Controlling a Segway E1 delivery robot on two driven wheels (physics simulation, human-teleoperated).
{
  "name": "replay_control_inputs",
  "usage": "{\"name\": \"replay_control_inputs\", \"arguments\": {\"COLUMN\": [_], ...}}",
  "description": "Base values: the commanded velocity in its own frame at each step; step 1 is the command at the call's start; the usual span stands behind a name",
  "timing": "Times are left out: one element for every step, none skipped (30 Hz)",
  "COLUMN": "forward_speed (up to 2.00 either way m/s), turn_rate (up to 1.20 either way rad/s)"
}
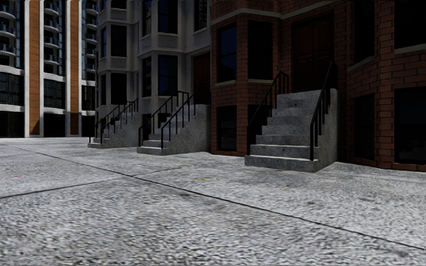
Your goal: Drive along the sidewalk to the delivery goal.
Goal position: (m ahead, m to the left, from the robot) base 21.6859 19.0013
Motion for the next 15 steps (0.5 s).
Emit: {"name": "replay_control_inputs", "arguments": {"forward_speed": [2.00, 2.00, 2.00, 2.00, 2.00, 2.00, 2.00, 2.00, 2.00, 2.00, 2.00, 2.00, 2.00, 2.00, 2.00], "turn_rate": [0.14, 0.14, 0.14, 0.14, 0.14, 0.14, 0.14, 0.14, 0.14, 0.14, 0.14, 0.14, 0.14, 0.15, 0.15]}}
